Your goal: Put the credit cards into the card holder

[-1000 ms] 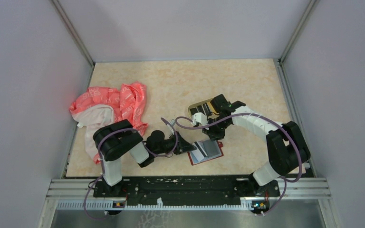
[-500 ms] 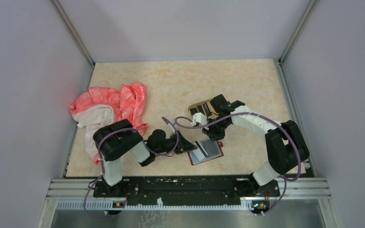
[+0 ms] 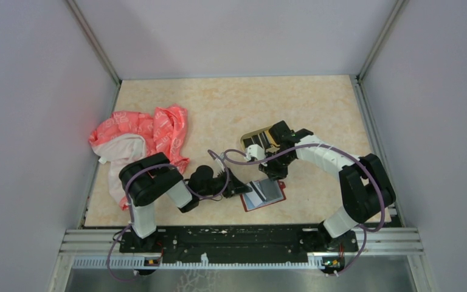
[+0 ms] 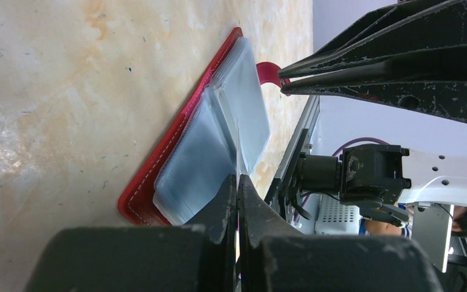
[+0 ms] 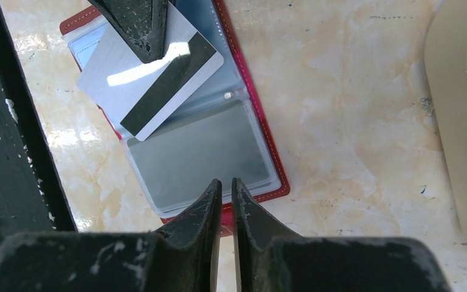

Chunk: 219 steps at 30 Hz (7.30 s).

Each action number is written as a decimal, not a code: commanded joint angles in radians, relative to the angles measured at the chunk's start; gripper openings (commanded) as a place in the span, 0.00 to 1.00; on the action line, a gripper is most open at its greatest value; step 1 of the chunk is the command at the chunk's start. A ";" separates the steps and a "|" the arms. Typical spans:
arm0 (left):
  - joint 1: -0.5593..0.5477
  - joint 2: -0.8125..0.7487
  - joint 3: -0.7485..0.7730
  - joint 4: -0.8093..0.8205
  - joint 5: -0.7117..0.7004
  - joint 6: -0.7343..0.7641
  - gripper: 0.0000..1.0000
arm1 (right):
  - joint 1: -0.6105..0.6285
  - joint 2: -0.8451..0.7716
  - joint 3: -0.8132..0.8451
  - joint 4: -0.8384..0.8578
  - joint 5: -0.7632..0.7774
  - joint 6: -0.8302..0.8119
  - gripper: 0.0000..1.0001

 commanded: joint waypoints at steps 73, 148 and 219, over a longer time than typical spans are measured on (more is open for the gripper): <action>0.003 0.128 0.141 -0.139 0.110 -0.049 0.00 | -0.006 0.017 0.053 -0.016 -0.055 -0.016 0.16; 0.046 0.228 0.216 -0.106 0.225 -0.058 0.13 | 0.445 -0.077 -0.195 0.338 0.238 -0.137 0.00; 0.118 -0.664 -0.151 -0.240 -0.410 0.702 0.95 | -0.220 0.161 0.312 0.426 0.123 0.656 0.67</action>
